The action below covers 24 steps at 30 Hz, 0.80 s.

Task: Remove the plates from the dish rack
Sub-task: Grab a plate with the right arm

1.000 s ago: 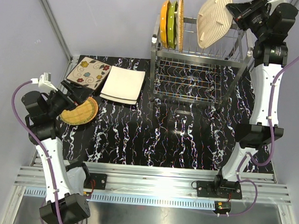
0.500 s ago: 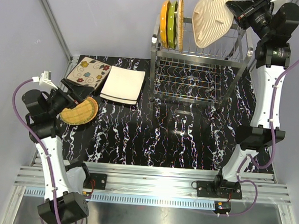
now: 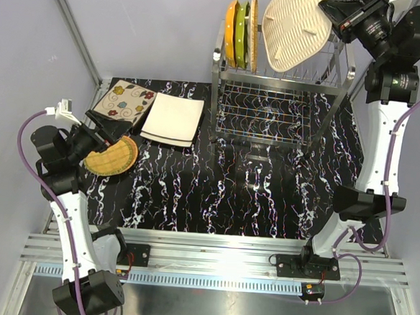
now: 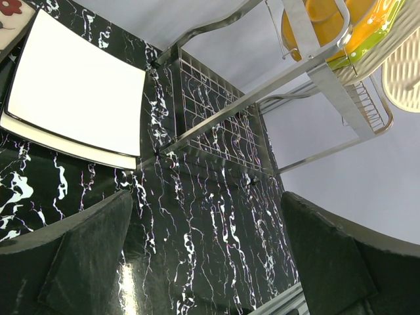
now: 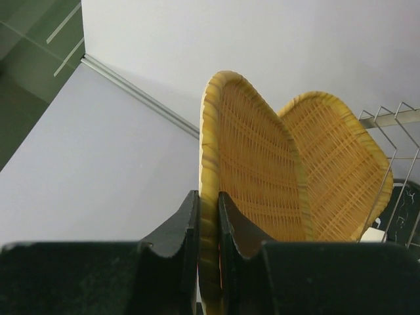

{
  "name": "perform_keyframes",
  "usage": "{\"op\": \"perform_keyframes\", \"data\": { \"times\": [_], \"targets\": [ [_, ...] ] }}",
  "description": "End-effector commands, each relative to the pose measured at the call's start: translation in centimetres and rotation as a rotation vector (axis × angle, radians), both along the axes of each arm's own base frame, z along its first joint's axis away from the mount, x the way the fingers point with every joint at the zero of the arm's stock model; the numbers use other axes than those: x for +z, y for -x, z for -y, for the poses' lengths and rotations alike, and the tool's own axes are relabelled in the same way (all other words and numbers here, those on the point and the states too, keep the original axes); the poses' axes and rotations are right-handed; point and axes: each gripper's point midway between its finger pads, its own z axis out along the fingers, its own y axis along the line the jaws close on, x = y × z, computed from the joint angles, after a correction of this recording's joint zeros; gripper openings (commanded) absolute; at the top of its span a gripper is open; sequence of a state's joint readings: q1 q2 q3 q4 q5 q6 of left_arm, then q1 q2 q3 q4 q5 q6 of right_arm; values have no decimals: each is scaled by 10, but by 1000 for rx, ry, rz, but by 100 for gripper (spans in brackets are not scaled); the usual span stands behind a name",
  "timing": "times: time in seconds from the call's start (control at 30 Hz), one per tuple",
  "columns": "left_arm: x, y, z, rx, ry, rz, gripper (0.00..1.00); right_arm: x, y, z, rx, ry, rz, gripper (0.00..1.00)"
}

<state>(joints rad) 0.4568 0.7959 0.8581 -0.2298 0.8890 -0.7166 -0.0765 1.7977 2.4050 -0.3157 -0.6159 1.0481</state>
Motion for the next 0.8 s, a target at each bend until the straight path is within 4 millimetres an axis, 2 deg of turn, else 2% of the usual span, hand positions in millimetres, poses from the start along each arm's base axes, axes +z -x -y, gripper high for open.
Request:
{"op": "perform_keyframes", "data": {
  "times": [0.0, 0.17, 0.3, 0.37, 0.4, 0.43, 0.5, 0.53, 0.57, 0.63, 0.77],
  "targets": [
    [19, 2, 6, -43, -9, 59, 99, 50, 50, -10, 50, -18, 152, 0],
    [18, 3, 8, -50, -1, 59, 99, 45, 64, -15, 90, -26, 122, 0],
    [20, 2, 9, -56, 5, 65, 99, 49, 88, -20, 122, -30, 122, 0],
    [21, 2, 10, -61, 11, 66, 99, 42, 91, -22, 136, -33, 98, 0],
    [22, 1, 10, -62, 12, 65, 99, 46, 103, -23, 141, -30, 115, 0],
    [22, 1, 11, -65, 13, 66, 99, 39, 102, -24, 151, -30, 87, 0],
    [23, 1, 11, -69, 18, 65, 99, 38, 115, -26, 160, -25, 84, 0],
    [23, 1, 12, -72, 19, 63, 99, 27, 112, -27, 165, -28, 50, 0],
    [23, 1, 12, -74, 19, 65, 99, 27, 121, -28, 171, -25, 54, 0],
    [23, 0, 13, -77, 20, 62, 99, 14, 120, -30, 182, -23, 15, 0],
    [19, 0, 13, -78, 23, 57, 99, 7, 130, -31, 188, -24, -2, 0]
  ]
}}
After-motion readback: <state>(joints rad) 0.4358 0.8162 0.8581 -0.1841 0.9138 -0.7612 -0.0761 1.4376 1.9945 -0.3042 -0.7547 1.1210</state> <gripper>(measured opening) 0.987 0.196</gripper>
